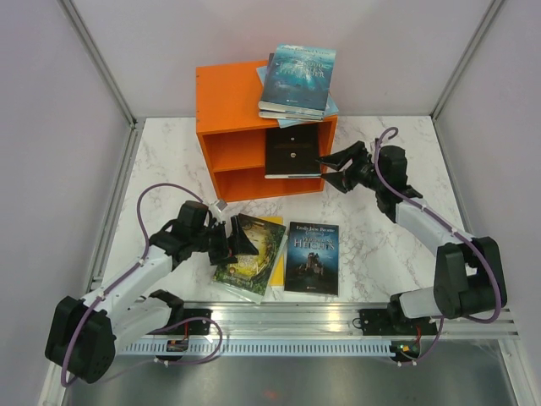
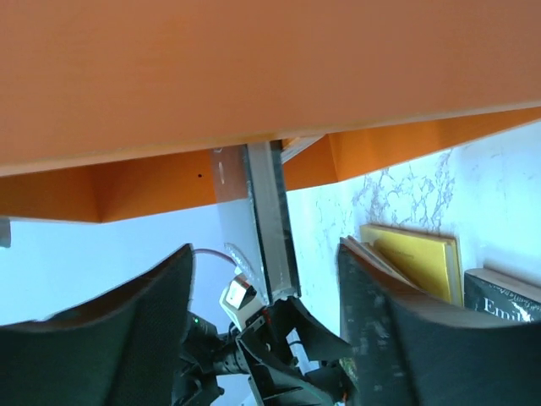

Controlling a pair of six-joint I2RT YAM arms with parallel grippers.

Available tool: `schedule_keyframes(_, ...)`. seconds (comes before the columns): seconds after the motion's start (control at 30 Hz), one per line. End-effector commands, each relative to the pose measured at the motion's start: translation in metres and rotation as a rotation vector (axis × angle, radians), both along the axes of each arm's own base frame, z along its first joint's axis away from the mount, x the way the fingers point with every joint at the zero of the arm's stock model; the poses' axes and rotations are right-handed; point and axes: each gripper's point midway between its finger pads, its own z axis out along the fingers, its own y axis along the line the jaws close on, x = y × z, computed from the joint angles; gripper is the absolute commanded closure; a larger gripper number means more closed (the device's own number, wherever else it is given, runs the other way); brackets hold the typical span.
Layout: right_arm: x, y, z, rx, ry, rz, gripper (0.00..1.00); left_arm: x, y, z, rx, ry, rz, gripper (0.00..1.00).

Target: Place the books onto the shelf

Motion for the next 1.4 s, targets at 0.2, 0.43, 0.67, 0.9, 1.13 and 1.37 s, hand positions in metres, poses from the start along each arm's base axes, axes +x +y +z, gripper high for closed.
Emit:
schedule_keyframes(0.2,-0.015,0.020,0.007,0.030,-0.038,0.062,0.47,0.007,-0.004,0.011,-0.016,-0.056,-0.018,0.00)
schedule_keyframes(0.43,-0.018,0.028,0.006,0.027,-0.040,0.076,0.70,0.005,-0.003,0.009,-0.015,-0.056,-0.014,0.00)
schedule_keyframes(0.67,-0.012,0.027,0.002,0.025,-0.027,0.062,0.85,0.005,-0.003,0.009,-0.015,-0.053,-0.013,0.00)
schedule_keyframes(0.9,0.004,0.026,-0.005,0.044,-0.005,-0.002,0.96,0.004,-0.003,0.009,-0.017,-0.053,-0.013,0.00)
schedule_keyframes(1.13,0.024,0.023,-0.007,0.036,0.009,-0.103,1.00,0.003,-0.002,0.010,-0.016,-0.051,-0.011,0.00)
schedule_keyframes(1.37,0.034,0.006,-0.006,-0.006,0.036,-0.215,1.00,0.002,-0.001,0.012,-0.014,-0.056,-0.009,0.00)
